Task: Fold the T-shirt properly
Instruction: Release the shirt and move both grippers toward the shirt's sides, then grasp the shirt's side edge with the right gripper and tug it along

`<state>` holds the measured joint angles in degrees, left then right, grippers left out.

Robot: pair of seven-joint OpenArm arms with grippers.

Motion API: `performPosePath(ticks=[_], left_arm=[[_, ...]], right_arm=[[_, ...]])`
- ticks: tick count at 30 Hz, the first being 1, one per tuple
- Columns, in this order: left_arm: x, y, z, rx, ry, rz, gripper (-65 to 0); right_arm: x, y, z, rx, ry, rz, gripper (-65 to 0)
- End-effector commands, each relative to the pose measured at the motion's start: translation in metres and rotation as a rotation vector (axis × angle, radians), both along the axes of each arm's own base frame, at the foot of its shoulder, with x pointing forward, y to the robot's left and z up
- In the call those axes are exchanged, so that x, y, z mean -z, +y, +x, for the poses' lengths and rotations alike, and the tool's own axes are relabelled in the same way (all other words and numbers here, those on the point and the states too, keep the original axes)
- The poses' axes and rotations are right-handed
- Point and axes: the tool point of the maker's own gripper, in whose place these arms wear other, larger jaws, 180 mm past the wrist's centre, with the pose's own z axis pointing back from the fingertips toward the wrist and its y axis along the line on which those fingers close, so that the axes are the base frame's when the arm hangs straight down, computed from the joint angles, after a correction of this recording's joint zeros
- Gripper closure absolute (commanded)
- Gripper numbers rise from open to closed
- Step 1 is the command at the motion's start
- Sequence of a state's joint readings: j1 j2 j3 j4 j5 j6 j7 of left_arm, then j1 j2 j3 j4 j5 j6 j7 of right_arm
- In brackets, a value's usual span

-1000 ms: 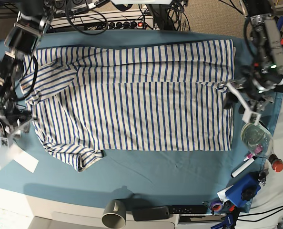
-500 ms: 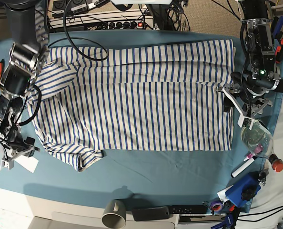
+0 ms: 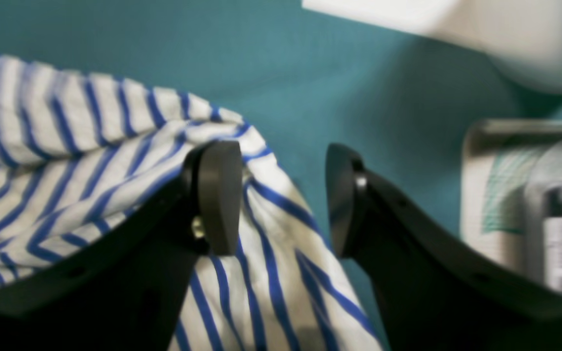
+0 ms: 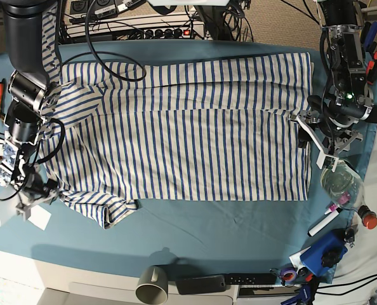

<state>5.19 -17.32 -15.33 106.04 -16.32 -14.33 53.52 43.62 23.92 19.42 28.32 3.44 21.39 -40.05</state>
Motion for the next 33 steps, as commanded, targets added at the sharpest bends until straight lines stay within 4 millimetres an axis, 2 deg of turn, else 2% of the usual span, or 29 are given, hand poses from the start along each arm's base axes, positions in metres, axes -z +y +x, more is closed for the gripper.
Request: performPosePath(ticks=[1, 9, 11, 17, 19, 23, 33], left_arm=[[-0.013, 0.002, 0.008, -0.002, -0.046, 0.002, -34.8], [-0.013, 0.002, 0.008, -0.002, -0.047, 0.002, -34.8], [-0.013, 0.002, 0.008, -0.002, -0.047, 0.002, -34.8], [-0.013, 0.002, 0.008, -0.002, -0.047, 0.003, -34.8], [-0.013, 0.002, 0.008, -0.002, -0.047, 0.002, -34.8], [-0.013, 0.002, 0.008, -0.002, -0.048, 0.003, -34.8], [-0.016, 0.002, 0.011, -0.001, -0.07, -0.002, -34.8]], right_arm=[[-0.024, -0.008, 0.015, 0.01, -0.07, -0.009, -28.1], [0.0, 0.005, 0.007, 0.007, -0.021, 0.001, -27.3], [0.006, 0.006, 0.004, 0.004, -0.005, 0.0, -22.8], [0.022, 0.005, -0.012, 0.019, 0.049, 0.002, -1.3], [0.024, 0.005, -0.015, 0.018, 0.074, 0.008, 0.0], [0.015, -0.001, -0.014, 0.029, 0.066, 0.01, 0.0], [-0.032, -0.004, -0.004, 0.006, 0.034, -0.012, 0.0]])
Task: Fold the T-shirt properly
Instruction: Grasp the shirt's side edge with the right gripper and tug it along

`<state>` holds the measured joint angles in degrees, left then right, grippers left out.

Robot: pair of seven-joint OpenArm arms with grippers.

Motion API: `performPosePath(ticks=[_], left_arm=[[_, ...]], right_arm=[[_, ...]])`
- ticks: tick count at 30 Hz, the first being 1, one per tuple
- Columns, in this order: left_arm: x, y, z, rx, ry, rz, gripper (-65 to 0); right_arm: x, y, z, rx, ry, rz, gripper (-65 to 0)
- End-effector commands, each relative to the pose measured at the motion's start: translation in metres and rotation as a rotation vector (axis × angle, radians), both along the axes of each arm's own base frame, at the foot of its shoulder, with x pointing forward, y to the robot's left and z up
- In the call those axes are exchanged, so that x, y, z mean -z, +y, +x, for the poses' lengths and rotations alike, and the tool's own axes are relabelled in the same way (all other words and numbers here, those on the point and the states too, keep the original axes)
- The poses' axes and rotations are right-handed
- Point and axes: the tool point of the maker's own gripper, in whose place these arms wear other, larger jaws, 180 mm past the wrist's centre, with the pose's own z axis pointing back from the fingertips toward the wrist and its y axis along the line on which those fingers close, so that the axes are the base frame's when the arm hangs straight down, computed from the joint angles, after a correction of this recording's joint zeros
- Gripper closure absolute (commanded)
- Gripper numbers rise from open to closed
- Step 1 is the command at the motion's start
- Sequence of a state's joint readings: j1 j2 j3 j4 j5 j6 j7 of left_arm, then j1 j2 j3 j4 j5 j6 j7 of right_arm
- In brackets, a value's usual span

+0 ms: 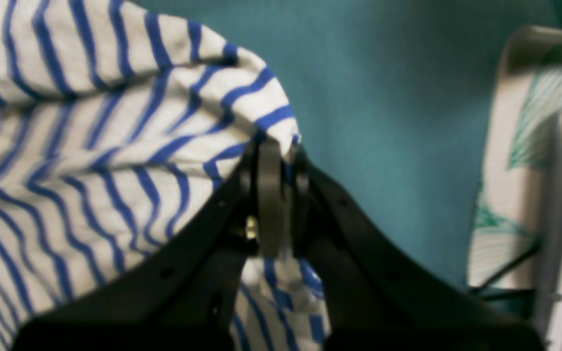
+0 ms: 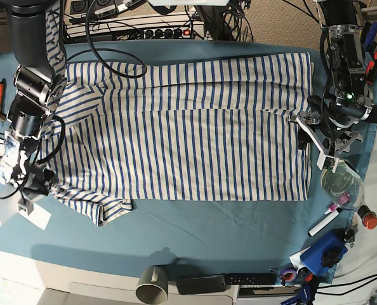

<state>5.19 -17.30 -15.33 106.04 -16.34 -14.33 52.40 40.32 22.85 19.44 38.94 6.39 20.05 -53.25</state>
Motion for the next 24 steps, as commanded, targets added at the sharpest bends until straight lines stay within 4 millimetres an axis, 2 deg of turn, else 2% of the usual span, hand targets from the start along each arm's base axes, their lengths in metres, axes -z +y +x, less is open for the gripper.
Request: performPosePath(ticks=[1, 7, 18, 20, 24], left_arm=[[-0.014, 0.002, 0.009, -0.002, -0.051, 0.002, -34.8], [-0.014, 0.002, 0.009, -0.002, -0.054, 0.002, -34.8], [-0.014, 0.002, 0.009, -0.002, -0.054, 0.002, -34.8], [-0.014, 0.002, 0.009, -0.002, -0.053, 0.002, -34.8], [-0.014, 0.002, 0.009, -0.002, -0.054, 0.002, -34.8]], right_arm=[[-0.029, -0.01, 0.014, 0.009, -0.065, -0.017, 0.0], [-0.033, 0.01, 0.008, -0.059, -0.017, 0.067, 0.0], [-0.03, 0.026, -0.007, -0.125, 0.015, 0.125, 0.0], [-0.037, 0.026, -0.01, -0.145, -0.022, 0.088, 0.0], [-0.064, 0.026, -0.021, -0.183, -0.12, -0.025, 0.0]])
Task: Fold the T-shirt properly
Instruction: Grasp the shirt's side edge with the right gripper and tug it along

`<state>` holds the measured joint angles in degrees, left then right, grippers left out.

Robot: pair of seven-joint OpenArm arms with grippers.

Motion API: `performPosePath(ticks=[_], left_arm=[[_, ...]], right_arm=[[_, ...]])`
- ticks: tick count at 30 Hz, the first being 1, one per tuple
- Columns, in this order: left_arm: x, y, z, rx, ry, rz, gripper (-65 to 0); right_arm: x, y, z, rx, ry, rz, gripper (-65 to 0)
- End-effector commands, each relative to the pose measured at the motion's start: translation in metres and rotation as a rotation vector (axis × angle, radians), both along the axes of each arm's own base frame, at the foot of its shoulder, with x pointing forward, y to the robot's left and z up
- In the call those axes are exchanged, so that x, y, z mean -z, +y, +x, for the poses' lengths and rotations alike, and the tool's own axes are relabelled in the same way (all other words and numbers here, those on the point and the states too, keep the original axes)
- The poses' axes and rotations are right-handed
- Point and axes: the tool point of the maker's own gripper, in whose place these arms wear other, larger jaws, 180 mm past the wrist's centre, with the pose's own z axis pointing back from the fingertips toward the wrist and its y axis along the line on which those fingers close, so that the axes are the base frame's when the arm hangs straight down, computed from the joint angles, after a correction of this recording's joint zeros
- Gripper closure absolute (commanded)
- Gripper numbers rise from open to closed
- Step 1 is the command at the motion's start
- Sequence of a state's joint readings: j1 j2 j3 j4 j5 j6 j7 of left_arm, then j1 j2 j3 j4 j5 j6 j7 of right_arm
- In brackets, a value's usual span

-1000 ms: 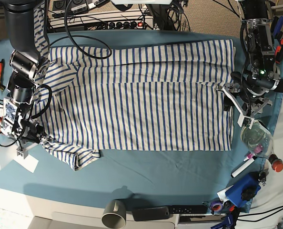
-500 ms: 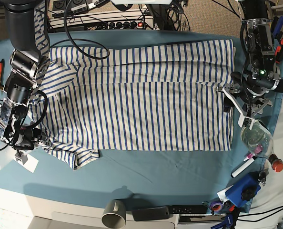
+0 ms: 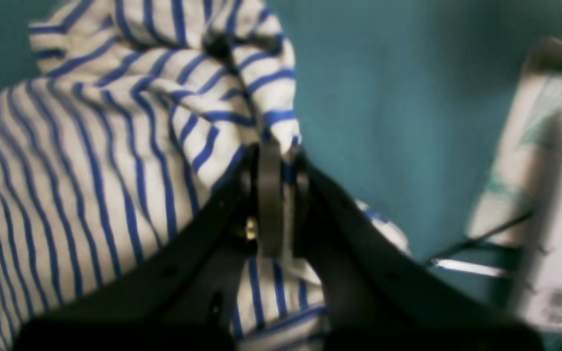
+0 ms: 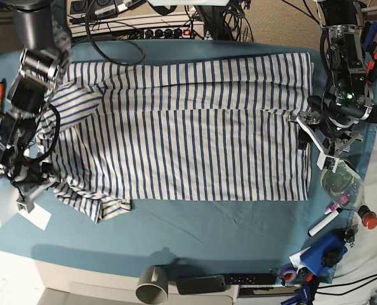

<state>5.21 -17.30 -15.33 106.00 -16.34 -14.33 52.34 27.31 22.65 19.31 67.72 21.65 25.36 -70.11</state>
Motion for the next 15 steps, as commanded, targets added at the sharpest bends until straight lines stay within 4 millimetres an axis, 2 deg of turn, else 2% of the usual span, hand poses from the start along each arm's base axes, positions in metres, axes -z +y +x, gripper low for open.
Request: performPosePath(ticks=[1, 3, 6, 10, 15], left_arm=[[-0.014, 0.002, 0.009, -0.002, -0.054, 0.001, -34.8], [-0.014, 0.002, 0.009, -0.002, -0.053, 0.002, -34.8], [-0.014, 0.002, 0.009, -0.002, -0.052, 0.002, -34.8], [-0.014, 0.002, 0.009, -0.002, -0.052, 0.002, -34.8], [-0.014, 0.002, 0.009, -0.002, -0.052, 0.003, -34.8]], right_arm=[[-0.028, -0.006, 0.009, -0.008, -0.085, -0.038, 0.0], [-0.023, -0.005, -0.002, -0.016, -0.073, -0.062, 0.0], [0.002, 0.001, -0.021, -0.024, -0.022, -0.019, 0.0], [0.026, 0.014, -0.041, -0.04, 0.018, 0.055, 0.0], [0.03, 0.032, -0.059, -0.09, 0.002, 0.104, 0.0]])
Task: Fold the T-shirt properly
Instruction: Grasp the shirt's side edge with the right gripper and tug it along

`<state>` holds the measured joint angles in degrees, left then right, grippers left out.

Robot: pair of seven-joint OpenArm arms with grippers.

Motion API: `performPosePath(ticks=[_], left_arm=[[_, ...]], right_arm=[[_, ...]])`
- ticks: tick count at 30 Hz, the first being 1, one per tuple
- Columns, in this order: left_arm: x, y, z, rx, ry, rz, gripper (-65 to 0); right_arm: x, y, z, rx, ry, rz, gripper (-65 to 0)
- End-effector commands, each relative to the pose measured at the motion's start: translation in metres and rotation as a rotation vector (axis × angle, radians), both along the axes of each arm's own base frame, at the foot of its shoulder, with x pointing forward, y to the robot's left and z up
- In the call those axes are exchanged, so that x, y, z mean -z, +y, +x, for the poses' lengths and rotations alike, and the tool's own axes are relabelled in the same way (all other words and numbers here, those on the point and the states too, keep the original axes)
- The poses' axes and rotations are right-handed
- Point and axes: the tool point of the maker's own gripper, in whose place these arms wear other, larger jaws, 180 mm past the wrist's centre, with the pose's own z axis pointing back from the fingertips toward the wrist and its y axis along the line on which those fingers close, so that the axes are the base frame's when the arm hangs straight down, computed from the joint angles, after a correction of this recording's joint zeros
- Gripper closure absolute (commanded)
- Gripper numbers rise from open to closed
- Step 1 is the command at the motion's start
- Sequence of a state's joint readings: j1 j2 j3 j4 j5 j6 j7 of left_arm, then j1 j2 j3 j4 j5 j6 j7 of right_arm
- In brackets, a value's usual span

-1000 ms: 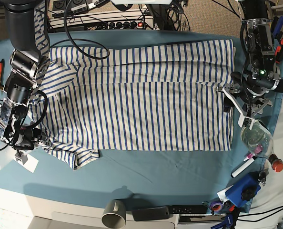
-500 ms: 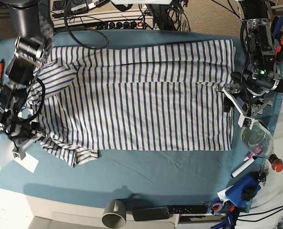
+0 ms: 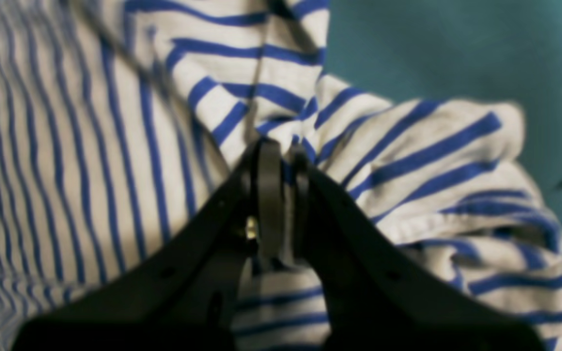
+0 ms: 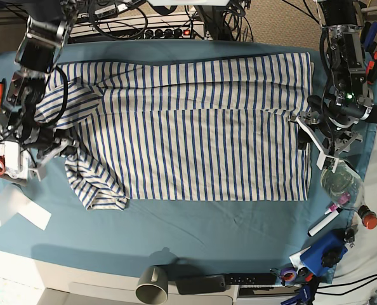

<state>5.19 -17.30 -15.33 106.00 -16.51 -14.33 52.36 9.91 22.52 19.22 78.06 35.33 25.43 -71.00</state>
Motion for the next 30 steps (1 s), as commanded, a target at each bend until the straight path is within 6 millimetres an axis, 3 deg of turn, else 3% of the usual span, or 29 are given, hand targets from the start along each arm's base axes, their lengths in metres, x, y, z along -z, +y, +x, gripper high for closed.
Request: performPosePath(ticks=[1, 5, 15, 21, 26, 30], left_arm=[[-0.014, 0.003, 0.008, -0.003, -0.052, 0.006, -34.8], [-0.014, 0.003, 0.009, -0.003, -0.053, 0.005, -34.8], [-0.014, 0.003, 0.008, -0.003, -0.052, 0.005, -34.8], [-0.014, 0.003, 0.008, -0.002, -0.052, 0.005, -34.8], [-0.014, 0.003, 0.008, -0.002, -0.052, 0.005, -34.8], [-0.014, 0.003, 0.009, -0.002, -0.053, 0.005, -34.8]], right_arm=[[-0.021, -0.004, 0.008, -0.014, -0.067, -0.02, 0.0], [-0.03, 0.003, -0.006, -0.058, -0.087, -0.088, 0.0], [-0.019, -0.004, -0.022, -0.076, -0.003, -0.146, 0.0], [-0.019, -0.003, -0.022, -0.094, -0.006, -0.152, -20.3], [-0.022, -0.004, -0.02, -0.092, -0.015, -0.152, -21.9], [-0.041, -0.005, -0.002, -0.076, -0.069, -0.146, -21.9]])
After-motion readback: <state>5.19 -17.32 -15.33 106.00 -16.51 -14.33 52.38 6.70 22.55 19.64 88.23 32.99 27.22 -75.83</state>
